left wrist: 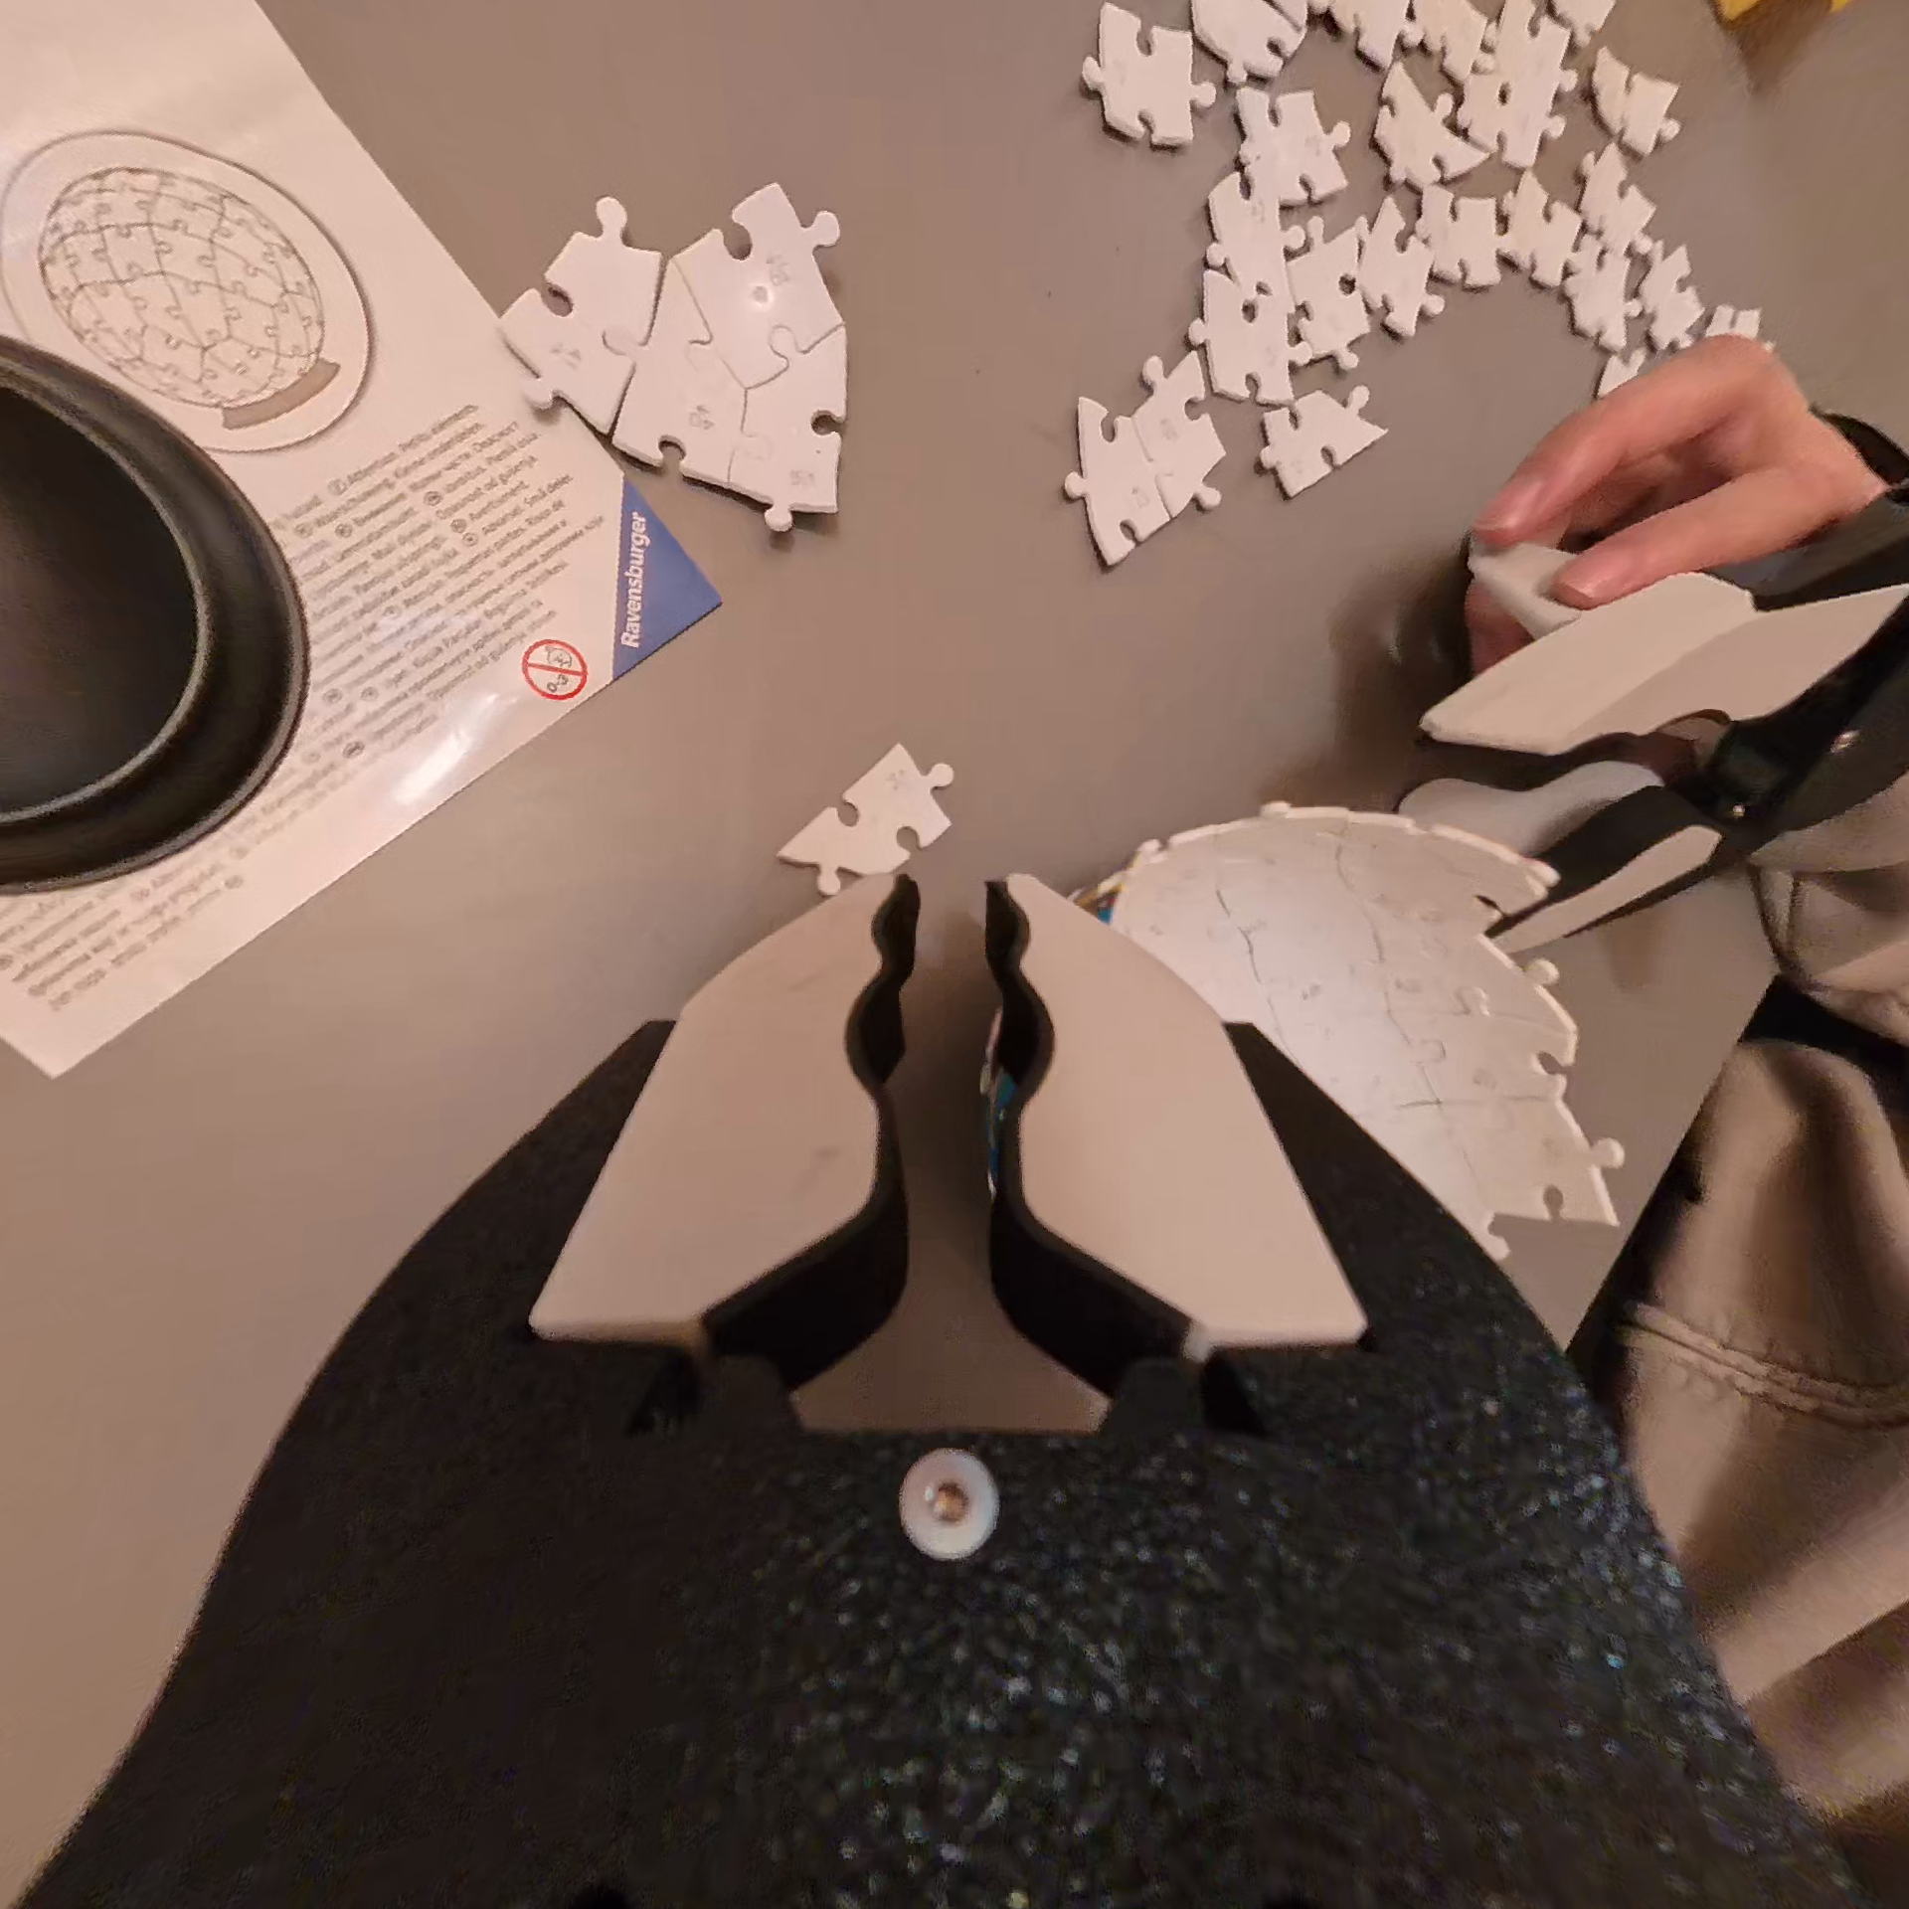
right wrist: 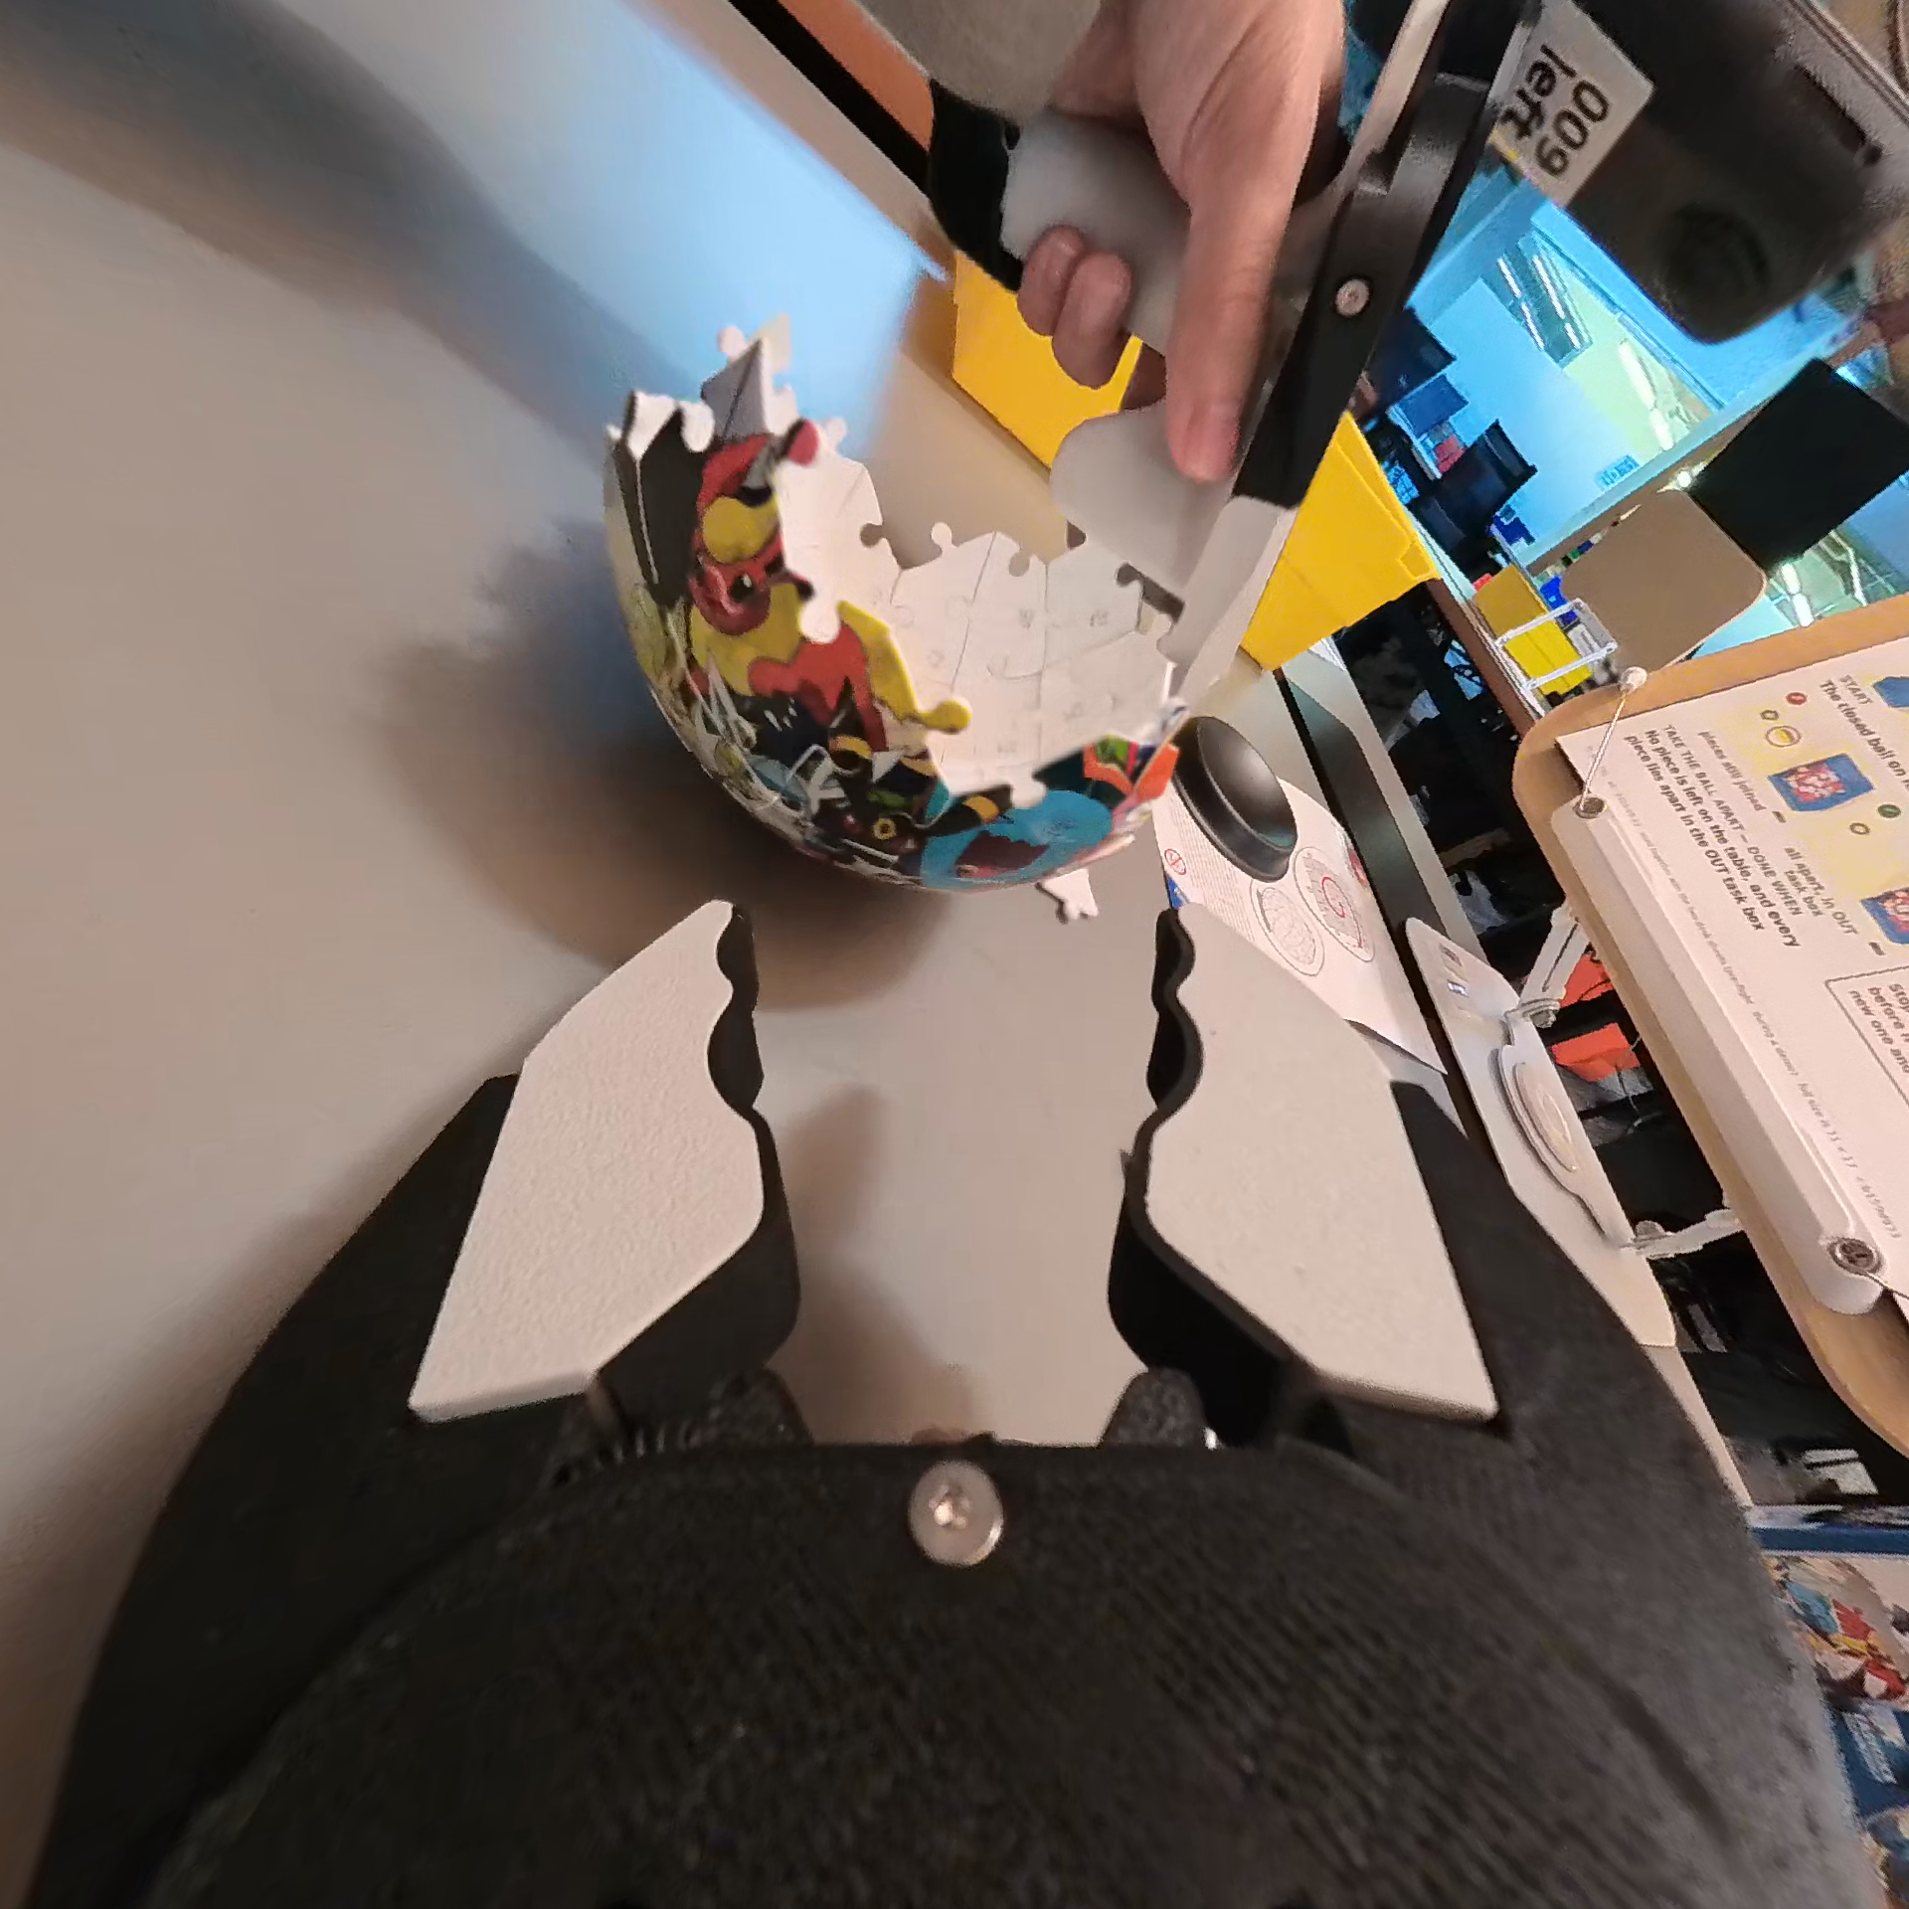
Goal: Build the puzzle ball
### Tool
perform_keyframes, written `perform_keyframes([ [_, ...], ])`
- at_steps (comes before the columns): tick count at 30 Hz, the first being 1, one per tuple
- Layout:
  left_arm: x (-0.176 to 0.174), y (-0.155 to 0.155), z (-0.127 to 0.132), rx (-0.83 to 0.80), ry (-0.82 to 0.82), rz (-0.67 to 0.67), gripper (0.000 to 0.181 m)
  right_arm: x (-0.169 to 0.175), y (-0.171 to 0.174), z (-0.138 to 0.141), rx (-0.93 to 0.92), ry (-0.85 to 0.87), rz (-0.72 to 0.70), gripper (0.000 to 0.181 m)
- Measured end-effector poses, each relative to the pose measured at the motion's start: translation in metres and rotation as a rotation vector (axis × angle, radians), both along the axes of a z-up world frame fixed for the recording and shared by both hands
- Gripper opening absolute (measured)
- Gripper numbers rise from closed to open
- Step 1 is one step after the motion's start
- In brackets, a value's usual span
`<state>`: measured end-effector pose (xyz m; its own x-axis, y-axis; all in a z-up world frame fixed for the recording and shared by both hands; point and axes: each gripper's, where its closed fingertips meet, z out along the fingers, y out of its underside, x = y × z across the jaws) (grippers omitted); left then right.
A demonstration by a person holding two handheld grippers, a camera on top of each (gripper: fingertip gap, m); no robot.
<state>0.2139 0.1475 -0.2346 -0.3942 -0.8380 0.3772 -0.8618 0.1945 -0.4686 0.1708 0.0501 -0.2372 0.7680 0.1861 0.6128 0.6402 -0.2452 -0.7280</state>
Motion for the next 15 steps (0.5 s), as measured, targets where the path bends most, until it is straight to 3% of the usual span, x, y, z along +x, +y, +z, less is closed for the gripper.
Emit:
perform_keyframes([
  [4, -0.002, 0.005, 0.004, -0.039, -0.05, 0.038, 0.013, 0.0, -0.001, 0.002, 0.004, 0.022, 0.009, 0.074],
  [9, 0.001, 0.004, 0.016, -0.099, -0.145, 0.049, 0.014, -0.001, -0.004, 0.012, 0.011, 0.167, 0.059, 0.075],
  [15, -0.005, 0.002, 0.025, -0.122, -0.151, 0.035, 0.025, 0.004, -0.011, 0.043, 0.051, 0.65, 0.201, 0.07],
])
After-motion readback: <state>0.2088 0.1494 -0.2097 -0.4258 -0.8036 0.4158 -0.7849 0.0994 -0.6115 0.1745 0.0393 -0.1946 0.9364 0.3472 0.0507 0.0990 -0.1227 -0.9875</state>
